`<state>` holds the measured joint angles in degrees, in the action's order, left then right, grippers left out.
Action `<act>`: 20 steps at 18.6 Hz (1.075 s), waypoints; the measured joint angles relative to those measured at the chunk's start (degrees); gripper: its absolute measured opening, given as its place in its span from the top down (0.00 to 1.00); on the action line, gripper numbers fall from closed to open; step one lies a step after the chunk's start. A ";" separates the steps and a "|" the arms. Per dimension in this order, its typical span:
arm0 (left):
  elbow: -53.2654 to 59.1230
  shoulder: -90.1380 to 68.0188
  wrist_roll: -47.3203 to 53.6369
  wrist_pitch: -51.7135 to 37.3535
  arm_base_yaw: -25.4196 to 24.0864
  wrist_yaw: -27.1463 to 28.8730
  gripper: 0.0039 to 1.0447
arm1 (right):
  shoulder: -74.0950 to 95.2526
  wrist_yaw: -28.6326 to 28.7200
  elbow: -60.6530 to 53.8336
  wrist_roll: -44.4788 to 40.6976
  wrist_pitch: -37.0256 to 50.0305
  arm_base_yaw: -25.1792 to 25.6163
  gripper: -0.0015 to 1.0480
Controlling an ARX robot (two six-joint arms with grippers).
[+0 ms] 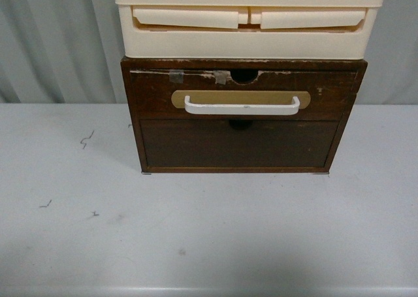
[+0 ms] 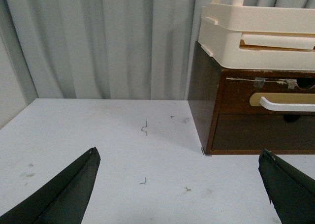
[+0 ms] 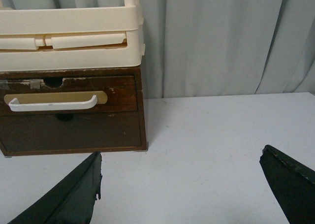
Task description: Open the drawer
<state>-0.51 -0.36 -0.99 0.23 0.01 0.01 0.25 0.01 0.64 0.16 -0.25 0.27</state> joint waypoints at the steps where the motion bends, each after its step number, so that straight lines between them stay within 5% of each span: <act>1: 0.00 0.00 0.00 0.00 0.00 0.00 0.06 | 0.00 0.02 0.00 0.00 0.00 0.00 0.06; 20: 0.00 0.00 0.00 0.00 0.00 0.00 0.06 | 0.00 0.02 0.00 0.00 0.00 0.00 0.06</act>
<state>-0.51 -0.36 -0.99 0.23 0.01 0.01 0.25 0.03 0.64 0.16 -0.25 0.27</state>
